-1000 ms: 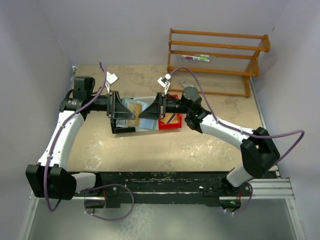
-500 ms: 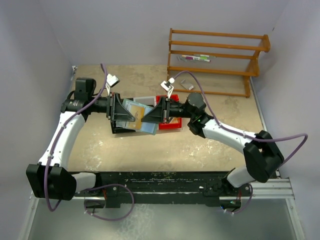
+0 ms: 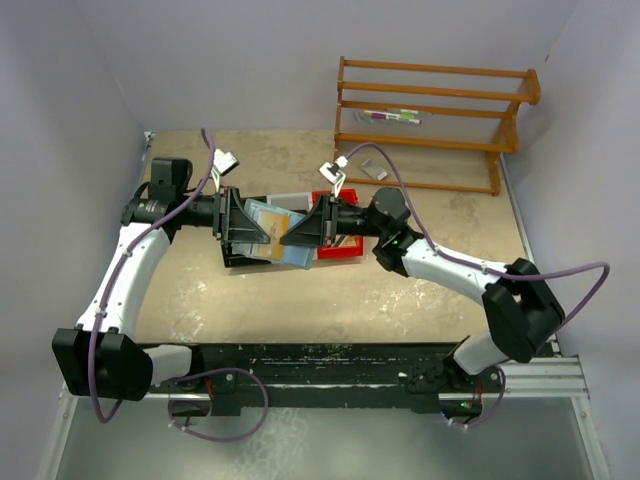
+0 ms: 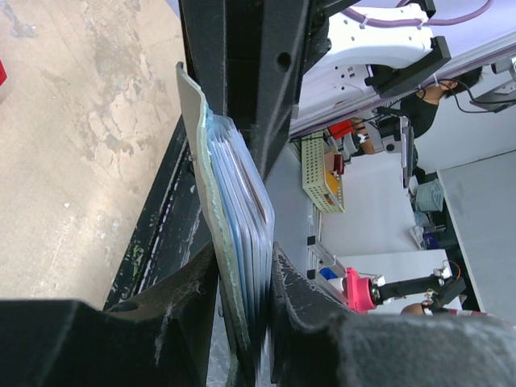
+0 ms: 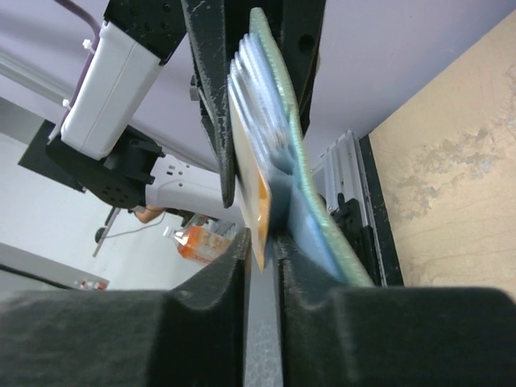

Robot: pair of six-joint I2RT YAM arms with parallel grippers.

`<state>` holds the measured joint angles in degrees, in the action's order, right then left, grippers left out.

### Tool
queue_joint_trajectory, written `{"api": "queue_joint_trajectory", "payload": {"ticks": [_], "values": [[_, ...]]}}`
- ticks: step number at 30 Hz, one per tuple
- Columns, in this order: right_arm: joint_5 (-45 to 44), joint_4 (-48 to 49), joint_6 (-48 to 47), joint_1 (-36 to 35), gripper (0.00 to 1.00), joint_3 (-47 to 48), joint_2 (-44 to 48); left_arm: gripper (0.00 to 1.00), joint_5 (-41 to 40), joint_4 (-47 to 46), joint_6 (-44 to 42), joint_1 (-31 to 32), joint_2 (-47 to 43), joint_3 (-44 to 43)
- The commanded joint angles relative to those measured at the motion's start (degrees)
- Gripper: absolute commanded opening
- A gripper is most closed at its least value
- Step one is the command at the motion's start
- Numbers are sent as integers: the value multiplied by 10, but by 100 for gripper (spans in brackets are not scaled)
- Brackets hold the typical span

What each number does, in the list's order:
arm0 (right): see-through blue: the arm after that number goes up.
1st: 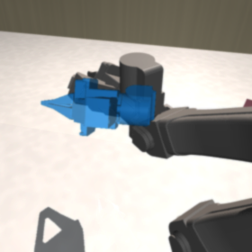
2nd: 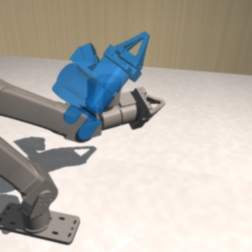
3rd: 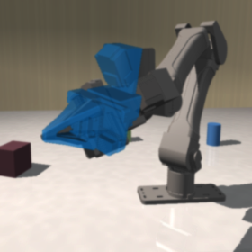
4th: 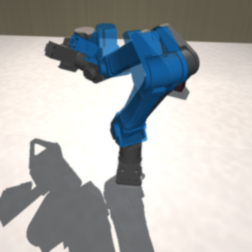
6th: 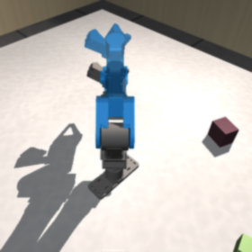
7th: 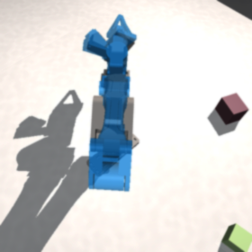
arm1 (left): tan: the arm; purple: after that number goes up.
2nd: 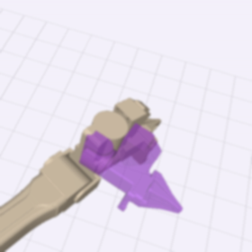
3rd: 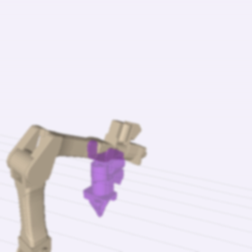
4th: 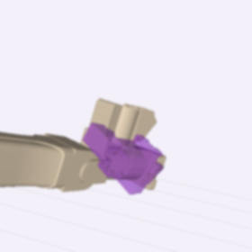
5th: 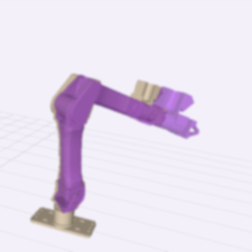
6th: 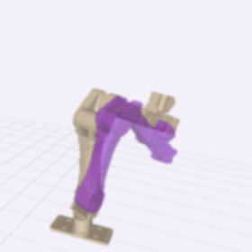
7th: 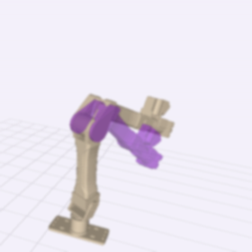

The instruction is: Take the credit cards out of the card holder

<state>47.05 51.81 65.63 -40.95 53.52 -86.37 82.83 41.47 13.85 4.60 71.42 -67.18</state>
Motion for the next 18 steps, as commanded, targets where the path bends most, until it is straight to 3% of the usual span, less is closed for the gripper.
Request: {"api": "queue_joint_trajectory", "payload": {"ticks": [1,2,3,18], "values": [[-18,44,14,-4,9,18,-15,25,27,2,-14,2,-10,-24],[-13,42,15,-4,1,16,-16,26,27,4,-16,2,-9,-24],[-6,38,16,-4,0,11,-15,26,27,7,-19,2,-7,-26],[34,69,29,46,0,-80,38,29,38,23,-31,-5,-4,-38]]}}
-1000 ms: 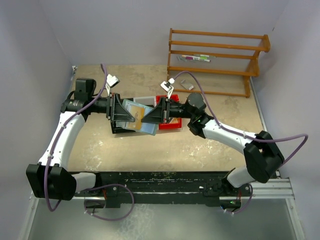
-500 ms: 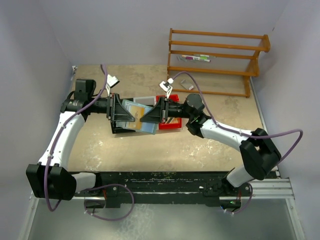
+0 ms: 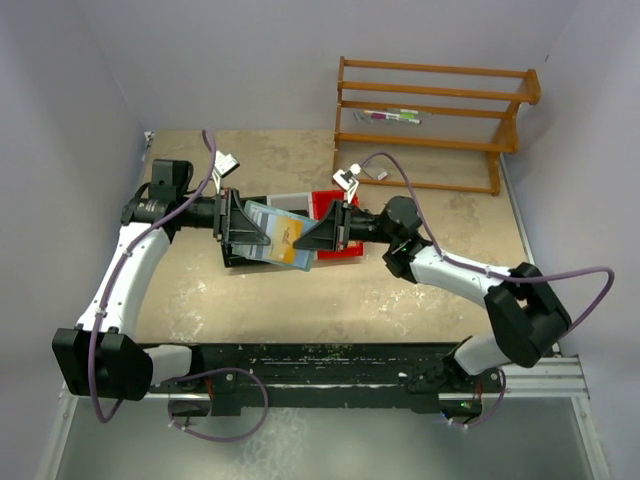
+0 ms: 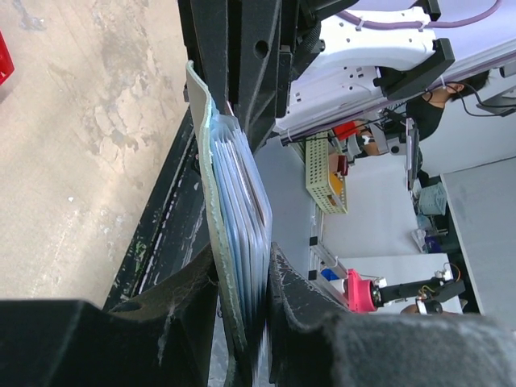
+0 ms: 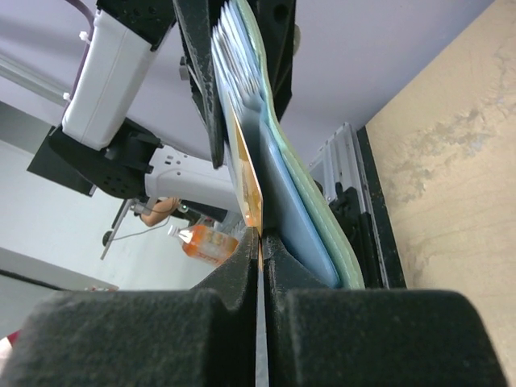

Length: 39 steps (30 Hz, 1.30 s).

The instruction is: Take the credit cards out of the card holder

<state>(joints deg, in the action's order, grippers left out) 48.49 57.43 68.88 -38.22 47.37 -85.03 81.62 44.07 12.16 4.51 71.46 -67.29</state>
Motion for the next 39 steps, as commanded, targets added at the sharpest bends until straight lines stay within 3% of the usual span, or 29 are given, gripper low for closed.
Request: {"api": "queue_joint_trajectory", "payload": {"ticks": [1,6,9,12,15,20,25,39], "values": [[23,12,-3,23,0,-23,30,30,50,-1,-15,-5,-4,-37],[41,-59,-33,57,0,-42,69,29,30,17,-38,-9,-3,-45],[6,-264,-156,99,0,-32,112,28,-32,91,-123,-10,8,-75],[-98,-508,-295,128,0,18,117,29,-141,138,-181,-10,22,-98],[-178,-587,-345,133,0,54,93,29,-193,165,-219,-11,29,-108],[-294,-679,-411,133,0,151,17,30,-207,179,-240,-10,18,-111],[-350,-708,-459,133,0,227,-74,30,-197,204,-258,-10,17,-123],[-332,-689,-476,115,0,305,-226,31,-100,257,-280,-10,7,-146]]}}
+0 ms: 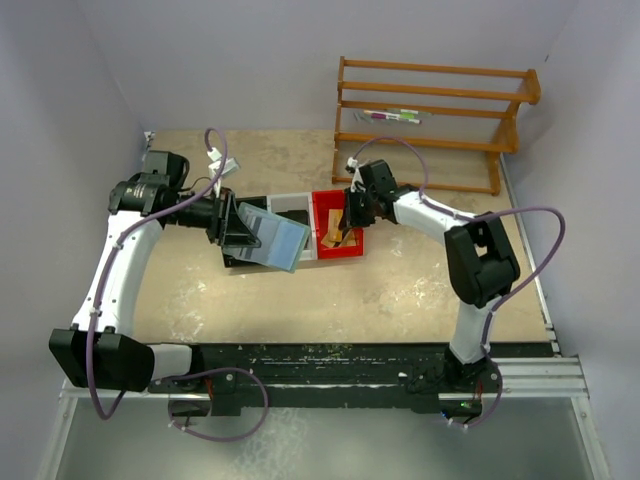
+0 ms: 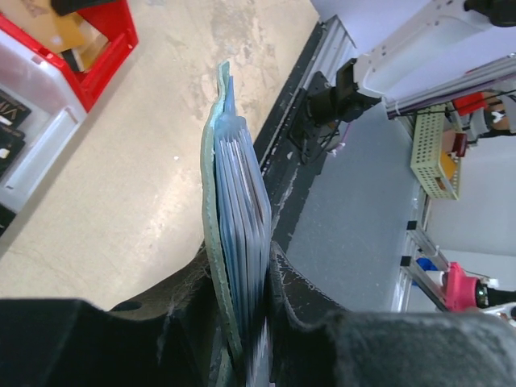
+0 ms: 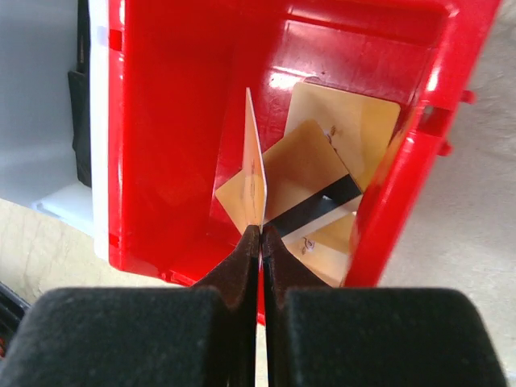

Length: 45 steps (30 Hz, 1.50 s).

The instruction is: Take the credit cards out of the card holder

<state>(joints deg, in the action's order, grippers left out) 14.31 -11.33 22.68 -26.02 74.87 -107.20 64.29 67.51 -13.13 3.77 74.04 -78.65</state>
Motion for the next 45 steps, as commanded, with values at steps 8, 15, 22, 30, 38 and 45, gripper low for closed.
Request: {"api": "queue_joint_trajectory", "payload": {"ticks": [8,15,22,30,38,45], "values": [[-44,-33,-30,-15,21,35,14,32,90,36,-38,-3,-12,-43],[-77,-44,-17,-29,61,29,145,32,109,37,-34,-2,-10,-52],[62,90,50,-30,87,-7,300,32,126,51,-49,-3,-6,-51],[243,304,141,-118,99,-61,329,32,174,67,-54,-3,6,-48],[298,377,159,-167,99,-60,296,32,211,109,-84,-3,17,-55],[303,402,186,-185,81,-64,267,33,221,106,-86,-2,15,-47]]}}
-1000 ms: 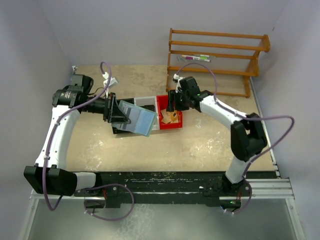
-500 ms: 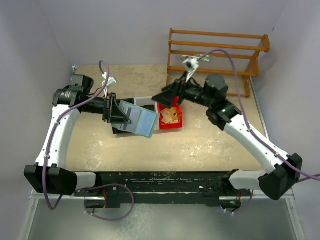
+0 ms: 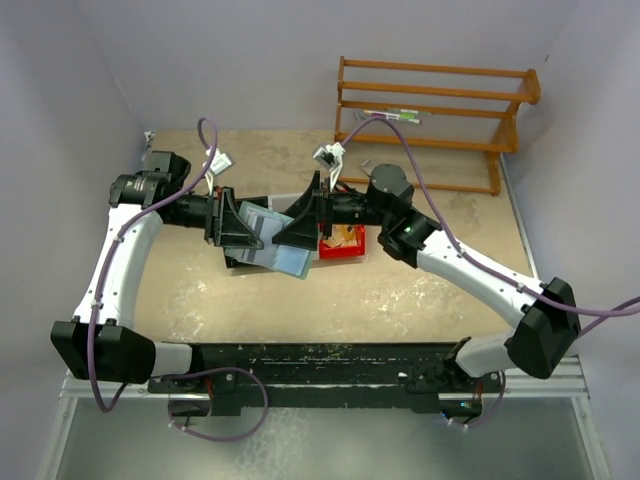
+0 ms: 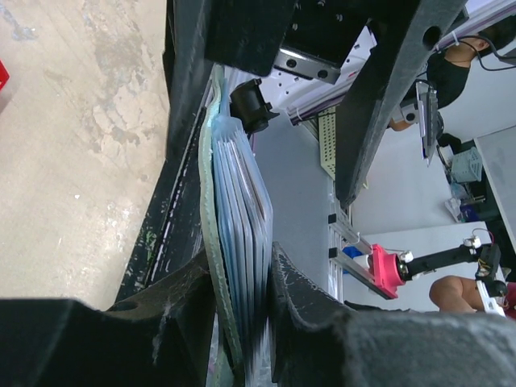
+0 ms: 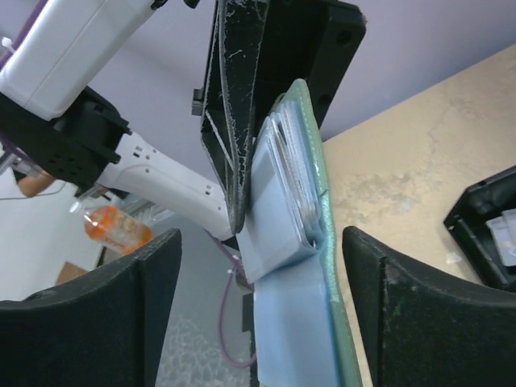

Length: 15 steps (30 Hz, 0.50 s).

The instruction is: Take the credit cards out of the card holder

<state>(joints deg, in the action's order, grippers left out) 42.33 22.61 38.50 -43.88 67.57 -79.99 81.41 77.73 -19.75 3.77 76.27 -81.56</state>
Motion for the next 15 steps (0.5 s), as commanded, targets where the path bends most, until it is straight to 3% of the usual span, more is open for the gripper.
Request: {"api": "queue_joint_trajectory", "payload": {"ticks": [1,4,12,15], "values": [[22,70,35,-8,75,6,-9,33,50,4,-20,-3,-8,-18],[21,95,59,-8,52,1,-22,33,52,5,-21,-3,-10,-17],[55,179,140,-7,4,-29,-40,41,81,4,-24,-3,-24,-19],[51,192,143,-4,0,-42,-32,44,96,4,-21,-3,-30,-19]]}}
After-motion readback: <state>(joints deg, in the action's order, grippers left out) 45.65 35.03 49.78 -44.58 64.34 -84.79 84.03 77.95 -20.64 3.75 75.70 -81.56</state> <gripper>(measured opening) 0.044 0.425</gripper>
